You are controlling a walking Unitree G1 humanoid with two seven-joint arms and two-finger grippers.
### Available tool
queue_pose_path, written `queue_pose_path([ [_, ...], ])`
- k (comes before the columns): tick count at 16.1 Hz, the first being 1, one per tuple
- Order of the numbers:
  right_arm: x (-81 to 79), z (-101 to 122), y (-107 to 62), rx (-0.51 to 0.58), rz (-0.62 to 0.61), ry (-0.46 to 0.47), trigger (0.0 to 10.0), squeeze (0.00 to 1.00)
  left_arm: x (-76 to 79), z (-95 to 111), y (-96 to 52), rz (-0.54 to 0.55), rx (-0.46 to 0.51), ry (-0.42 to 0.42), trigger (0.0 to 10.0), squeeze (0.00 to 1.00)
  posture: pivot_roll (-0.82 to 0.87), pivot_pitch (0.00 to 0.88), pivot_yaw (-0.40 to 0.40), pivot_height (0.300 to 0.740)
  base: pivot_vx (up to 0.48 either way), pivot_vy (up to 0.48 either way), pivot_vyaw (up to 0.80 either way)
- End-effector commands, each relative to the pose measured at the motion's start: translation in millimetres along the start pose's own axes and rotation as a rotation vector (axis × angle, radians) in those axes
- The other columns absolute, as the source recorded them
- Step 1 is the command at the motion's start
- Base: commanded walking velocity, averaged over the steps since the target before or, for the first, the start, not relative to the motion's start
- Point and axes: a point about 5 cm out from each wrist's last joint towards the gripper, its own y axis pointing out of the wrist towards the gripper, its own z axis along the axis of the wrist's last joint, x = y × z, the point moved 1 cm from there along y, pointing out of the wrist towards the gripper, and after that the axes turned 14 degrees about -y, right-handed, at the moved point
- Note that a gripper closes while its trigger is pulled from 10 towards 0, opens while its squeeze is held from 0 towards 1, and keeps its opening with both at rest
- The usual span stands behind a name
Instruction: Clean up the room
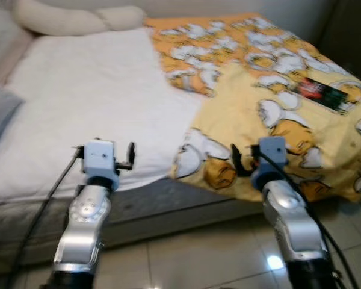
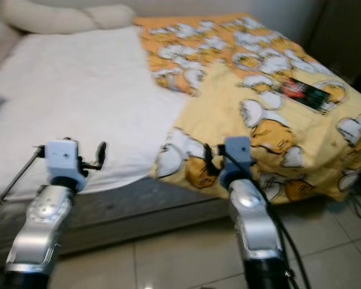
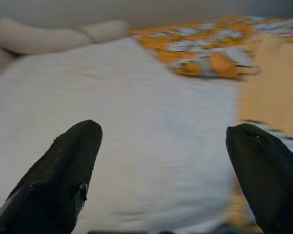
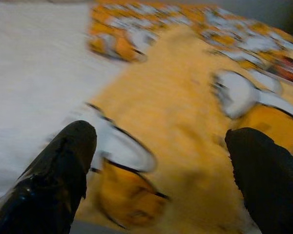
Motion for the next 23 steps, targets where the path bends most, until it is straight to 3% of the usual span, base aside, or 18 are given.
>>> queue_pose_path([
  [1, -0.2, 5.8, 1.6, 0.015, -0.004, 0.012, 10.0, 0.0, -3.2, 4.2, 0.9, -0.001, 0.011, 0.019, 10.0, 0.49, -0.02, 0.0, 0.001, 0.74, 0.337, 0.0, -0.8],
  [4, 0.9, 4.7, 2.3, 0.006, -0.013, 0.011, 10.0, 0.0, -2.5, 3.9, 2.0, -0.006, 0.008, 0.017, 10.0, 0.5, -0.02, 0.0, 0.007, 0.74, 0.337, 0.0, -0.8],
  [11, -1.8, 9.0, 2.4, 0.034, 0.015, 0.031, 10.0, 0.0, -2.4, 2.1, 2.9, 0.0, 0.005, 0.008, 10.0, 0.5, -0.02, 0.0, 0.004, 0.74, 0.337, 0.0, 0.0],
  [12, -2.5, 11.3, 2.8, 0.052, 0.032, -0.017, 10.0, 0.0, -3.2, 1.6, 2.9, 0.005, 0.005, 0.005, 10.0, 0.51, -0.02, 0.0, 0.002, 0.74, 0.337, 0.0, 0.0],
  [18, -3.9, 13.6, 5.7, 0.066, 0.053, -0.034, 10.0, 0.0, -7.1, -0.2, 1.7, 0.024, 0.005, -0.008, 10.0, 0.5, -0.02, 0.0, -0.007, 0.74, 0.33, 0.0, 0.8],
  [23, 2.8, 10.5, 8.8, 0.049, 0.05, -0.024, 10.0, 0.0, -7.7, -2.1, 2.5, 0.049, 0.006, -0.03, 10.0, 0.49, -0.02, 0.0, -0.004, 0.74, 0.188, 0.0, 0.0],
])
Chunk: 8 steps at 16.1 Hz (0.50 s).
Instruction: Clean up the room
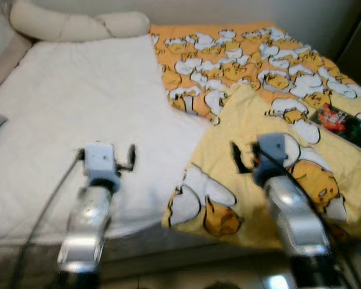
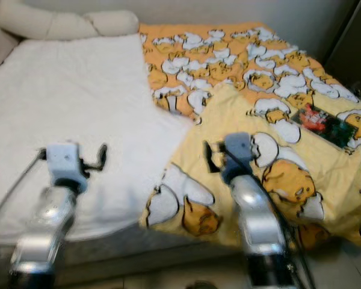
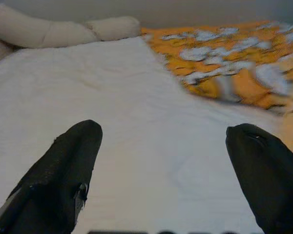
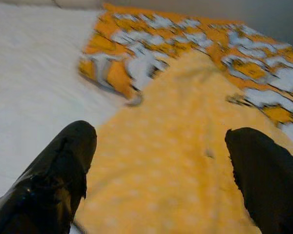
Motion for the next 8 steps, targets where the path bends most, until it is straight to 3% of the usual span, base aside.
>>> queue_pose_path([
  [1, -3.5, 6.6, 2.4, 0.022, 0.03, 0.014, 10.0, 0.0, -8.2, 4.4, 1.5, 0.03, 0.013, 0.021, 10.0, 0.48, -0.02, 0.0, -0.005, 0.74, 0.0, 0.0, 0.0],
  [4, 0.8, 10.8, 3.7, 0.047, 0.036, -0.022, 10.0, 0.0, -8.2, 5.6, 1.5, 0.03, 0.022, 0.036, 10.0, 0.5, -0.02, 0.0, -0.007, 0.74, 0.0, 0.0, 0.0],
  [8, 3.8, 9.0, 4.8, 0.039, 0.023, -0.015, 10.0, 0.0, -6.6, 4.5, 0.8, 0.033, 0.022, 0.039, 10.0, 0.5, -0.02, 0.0, -0.011, 0.74, 0.0, -0.44, 0.8],
])
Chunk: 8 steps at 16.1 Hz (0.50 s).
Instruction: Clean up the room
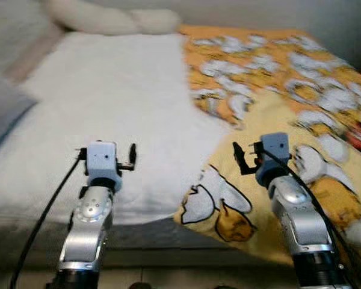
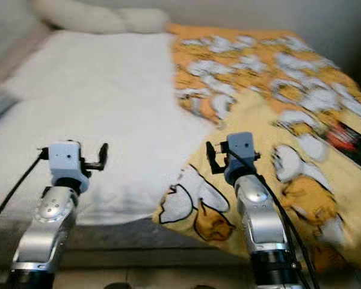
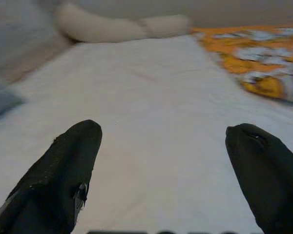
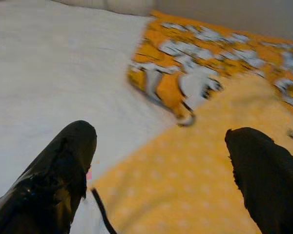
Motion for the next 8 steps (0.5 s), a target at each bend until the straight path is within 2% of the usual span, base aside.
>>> queue_pose_path([
  [1, 8.4, 1.6, 1.5, 0.007, -0.024, -0.004, 10.0, 0.0, 5.5, -1.2, -0.7, -0.009, 0.0, -0.004, 10.0, 0.5, -0.02, 0.0, -0.011, 0.74, 0.0, -0.461, 0.8],
  [2, 9.5, 0.7, 2.0, 0.001, -0.029, -0.007, 10.0, 0.0, 5.5, -1.2, -0.9, -0.008, 0.0, -0.004, 10.0, 0.5, -0.02, 0.0, -0.01, 0.74, 0.0, -0.461, 0.8],
  [8, 13.0, -5.6, 0.0, -0.032, -0.067, 0.005, 10.0, 0.0, 7.1, -2.8, -0.2, -0.013, -0.006, -0.001, 10.0, 0.5, -0.03, 0.0, -0.001, 0.74, 0.0, -0.462, 0.0],
])
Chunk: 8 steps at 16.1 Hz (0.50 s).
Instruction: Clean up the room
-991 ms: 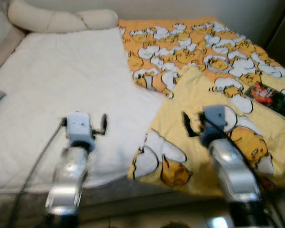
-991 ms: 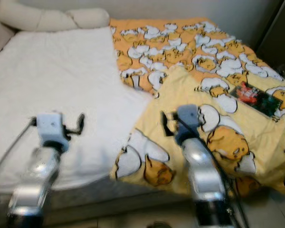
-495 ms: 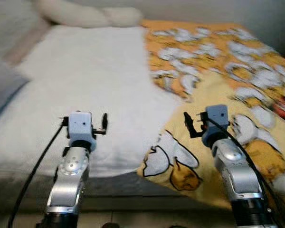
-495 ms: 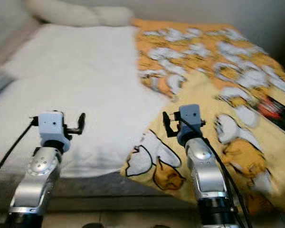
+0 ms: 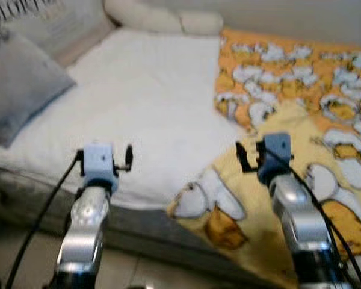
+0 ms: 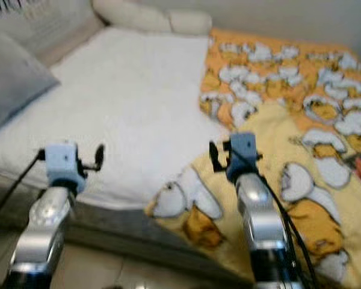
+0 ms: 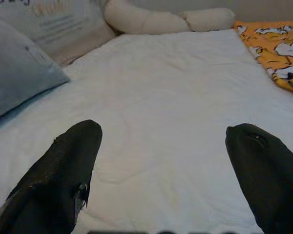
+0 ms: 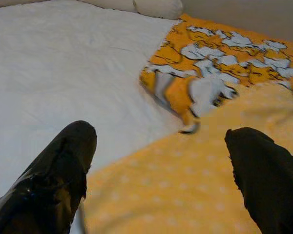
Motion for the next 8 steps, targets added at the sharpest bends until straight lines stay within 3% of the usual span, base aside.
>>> queue_pose_path([
  [1, 9.1, -4.0, -2.1, -0.015, -0.032, -0.006, 10.0, 0.0, 10.7, -0.9, 1.2, -0.029, -0.003, -0.005, 10.0, 0.5, -0.04, 0.0, 0.001, 0.74, 0.0, -0.461, 0.0],
  [7, 7.4, -3.9, -1.7, -0.013, -0.027, -0.015, 10.0, 0.0, 10.0, -0.7, 1.7, -0.029, -0.003, -0.002, 10.0, 0.49, -0.03, 0.0, 0.001, 0.74, 0.0, -0.461, 0.0],
  [8, 6.4, -3.7, -1.8, -0.008, -0.019, -0.011, 10.0, 0.0, 10.4, -0.9, 1.8, -0.03, -0.004, -0.001, 10.0, 0.5, -0.03, 0.0, 0.001, 0.74, 0.0, -0.461, 0.53],
])
